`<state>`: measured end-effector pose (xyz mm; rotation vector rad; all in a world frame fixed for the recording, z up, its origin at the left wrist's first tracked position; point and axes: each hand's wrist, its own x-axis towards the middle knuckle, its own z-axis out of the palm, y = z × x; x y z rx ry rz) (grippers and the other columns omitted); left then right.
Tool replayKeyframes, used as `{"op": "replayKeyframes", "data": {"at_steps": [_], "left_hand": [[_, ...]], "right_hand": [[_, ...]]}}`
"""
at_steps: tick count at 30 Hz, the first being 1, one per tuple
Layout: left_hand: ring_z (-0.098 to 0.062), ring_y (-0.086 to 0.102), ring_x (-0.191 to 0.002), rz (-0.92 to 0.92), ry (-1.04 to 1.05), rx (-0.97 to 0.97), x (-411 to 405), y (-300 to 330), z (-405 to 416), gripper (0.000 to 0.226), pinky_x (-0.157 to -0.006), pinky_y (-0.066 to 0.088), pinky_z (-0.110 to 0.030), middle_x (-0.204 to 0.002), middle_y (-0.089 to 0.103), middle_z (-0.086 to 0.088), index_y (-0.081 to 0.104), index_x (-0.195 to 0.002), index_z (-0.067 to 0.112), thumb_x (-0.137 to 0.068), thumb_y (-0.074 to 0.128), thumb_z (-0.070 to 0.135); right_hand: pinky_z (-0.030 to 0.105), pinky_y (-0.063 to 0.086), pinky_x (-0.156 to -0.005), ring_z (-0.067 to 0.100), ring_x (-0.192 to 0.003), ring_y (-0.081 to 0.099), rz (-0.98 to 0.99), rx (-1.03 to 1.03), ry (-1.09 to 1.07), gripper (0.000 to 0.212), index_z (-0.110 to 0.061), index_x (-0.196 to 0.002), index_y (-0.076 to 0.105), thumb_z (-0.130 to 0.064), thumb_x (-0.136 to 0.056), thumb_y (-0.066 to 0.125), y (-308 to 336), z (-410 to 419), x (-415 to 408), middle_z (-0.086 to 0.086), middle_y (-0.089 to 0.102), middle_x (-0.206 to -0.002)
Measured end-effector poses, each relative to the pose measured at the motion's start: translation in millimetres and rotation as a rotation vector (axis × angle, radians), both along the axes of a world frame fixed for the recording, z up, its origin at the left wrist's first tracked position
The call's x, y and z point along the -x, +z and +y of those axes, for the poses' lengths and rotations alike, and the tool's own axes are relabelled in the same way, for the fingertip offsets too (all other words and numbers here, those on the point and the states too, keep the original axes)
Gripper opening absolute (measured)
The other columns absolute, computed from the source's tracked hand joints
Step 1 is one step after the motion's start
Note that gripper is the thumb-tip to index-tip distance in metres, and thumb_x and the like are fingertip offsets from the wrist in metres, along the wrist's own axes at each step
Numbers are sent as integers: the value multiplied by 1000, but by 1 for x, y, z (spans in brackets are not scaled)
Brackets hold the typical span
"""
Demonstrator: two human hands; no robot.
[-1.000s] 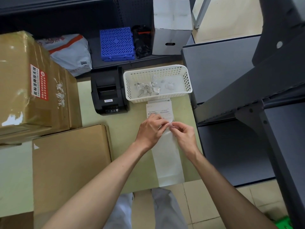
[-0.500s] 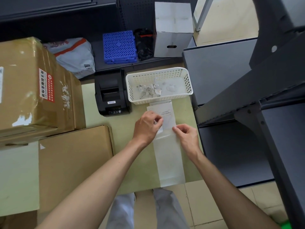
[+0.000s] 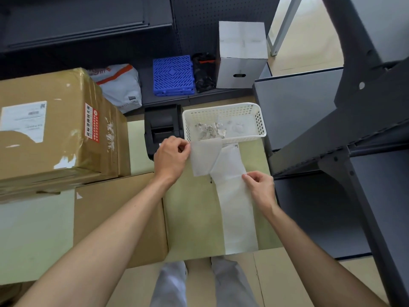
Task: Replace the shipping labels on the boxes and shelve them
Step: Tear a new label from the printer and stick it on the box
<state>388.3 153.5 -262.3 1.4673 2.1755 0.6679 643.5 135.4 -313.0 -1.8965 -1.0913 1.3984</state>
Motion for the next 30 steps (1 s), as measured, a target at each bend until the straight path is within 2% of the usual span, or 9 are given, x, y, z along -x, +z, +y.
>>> {"op": "replayKeyframes", "data": {"at_steps": [5, 9, 14, 19, 22, 25, 28, 30], "left_hand": [[-18, 61, -90, -55, 162, -8, 18, 3, -3, 15, -80, 51, -39, -94, 66, 6, 72, -90, 19, -96, 62, 29], [-14, 59, -85, -48, 205, -39, 22, 4, -8, 15, -74, 47, -31, -92, 64, 6, 71, -92, 18, -97, 61, 28], [-11, 57, -80, -50, 197, -83, 23, 9, -15, 12, -70, 44, -29, -90, 62, 6, 70, -90, 19, -96, 62, 26], [-12, 58, -79, -9, 128, -155, 20, 22, -20, 10, -68, 46, -31, -91, 63, 6, 69, -87, 18, -94, 64, 23], [-11, 56, -78, 51, 123, -203, 24, 31, -25, 9, -66, 47, -33, -88, 62, 7, 68, -85, 18, -92, 65, 22], [-14, 56, -77, 159, 42, -248, 25, 41, -34, 9, -59, 44, -32, -84, 61, 6, 67, -82, 17, -90, 68, 21], [-13, 53, -73, 283, -115, -342, 14, 49, -47, 7, -58, 33, -21, -82, 62, 4, 66, -83, 15, -88, 71, 17], [-12, 53, -73, 339, -250, -389, 2, 50, -58, 6, -56, 35, -20, -83, 62, 3, 66, -84, 14, -89, 69, 16]], "right_hand": [[24, 48, -67, 12, -73, 62, -55, 39, -35, 9, -9, -82, 72, -15, -87, 67, 2, -1, -2, 2, 71, -80], [23, 46, -61, 11, -70, 60, -119, 58, -36, 11, -8, -82, 71, -15, -87, 65, 5, -1, -2, 0, 70, -79], [24, 41, -56, 9, -70, 60, -232, 82, -1, 12, -14, -80, 71, -21, -87, 63, 10, 0, -2, -6, 69, -79], [28, 42, -63, 23, -78, 62, -426, 136, 42, 11, -16, -79, 69, -18, -85, 60, 22, 4, -2, -2, 67, -77], [28, 40, -65, 23, -79, 59, -512, 95, 102, 12, -17, -84, 68, -20, -87, 58, 37, 10, 5, 0, 67, -83], [28, 40, -67, 22, -81, 61, -397, -9, 156, 14, -13, -83, 69, -25, -87, 62, 59, 16, 25, 0, 68, -81], [26, 49, -67, 13, -72, 63, -46, -55, 161, 21, -14, -81, 69, -34, -87, 69, 90, 15, 63, -2, 71, -78], [24, 52, -65, 10, -66, 64, 124, -32, 154, 27, -13, -86, 71, -40, -85, 71, 108, 15, 91, -1, 74, -79]]}}
